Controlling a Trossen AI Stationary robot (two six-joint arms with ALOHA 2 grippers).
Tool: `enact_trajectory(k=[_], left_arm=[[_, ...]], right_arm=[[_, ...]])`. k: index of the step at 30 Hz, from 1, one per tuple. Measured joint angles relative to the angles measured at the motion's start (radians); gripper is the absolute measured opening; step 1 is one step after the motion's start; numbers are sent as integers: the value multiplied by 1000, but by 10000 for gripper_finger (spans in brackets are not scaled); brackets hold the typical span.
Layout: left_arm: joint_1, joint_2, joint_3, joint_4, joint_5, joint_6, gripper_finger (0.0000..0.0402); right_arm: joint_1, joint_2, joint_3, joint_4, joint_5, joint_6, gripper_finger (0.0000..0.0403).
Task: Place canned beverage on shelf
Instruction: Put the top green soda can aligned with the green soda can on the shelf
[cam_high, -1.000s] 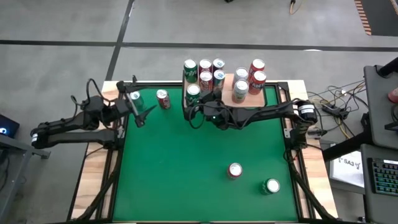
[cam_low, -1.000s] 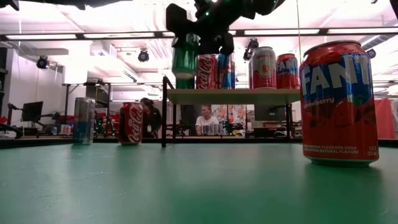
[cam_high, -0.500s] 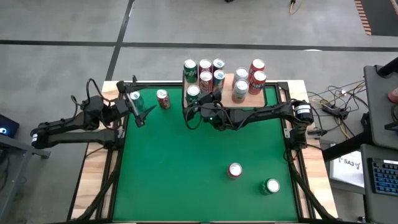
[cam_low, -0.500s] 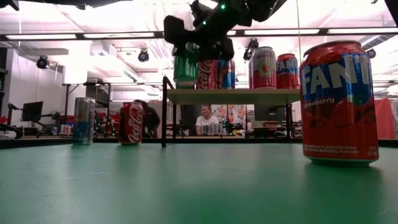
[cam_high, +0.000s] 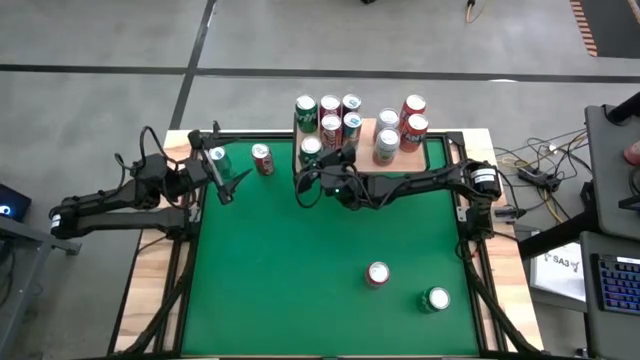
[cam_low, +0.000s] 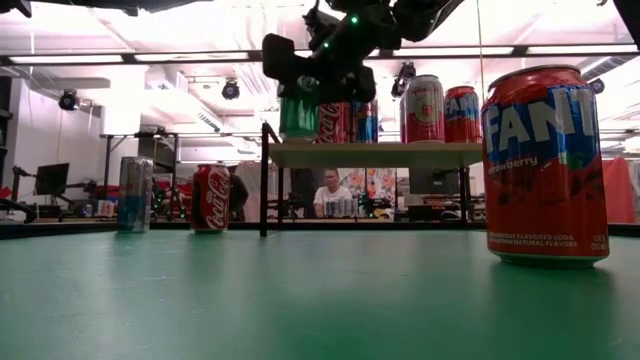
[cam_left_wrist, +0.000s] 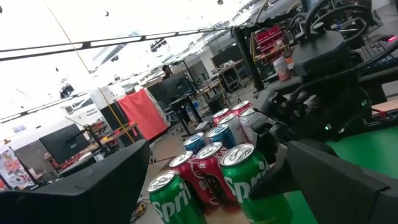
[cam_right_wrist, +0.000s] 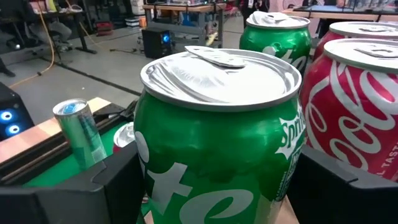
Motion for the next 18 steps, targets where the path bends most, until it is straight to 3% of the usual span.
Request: enact_trajectory(k=[18], left_arm=[[0,0,0,5,1,0,363]], right_arm=[[-25,2,0,-1,0,23,315]])
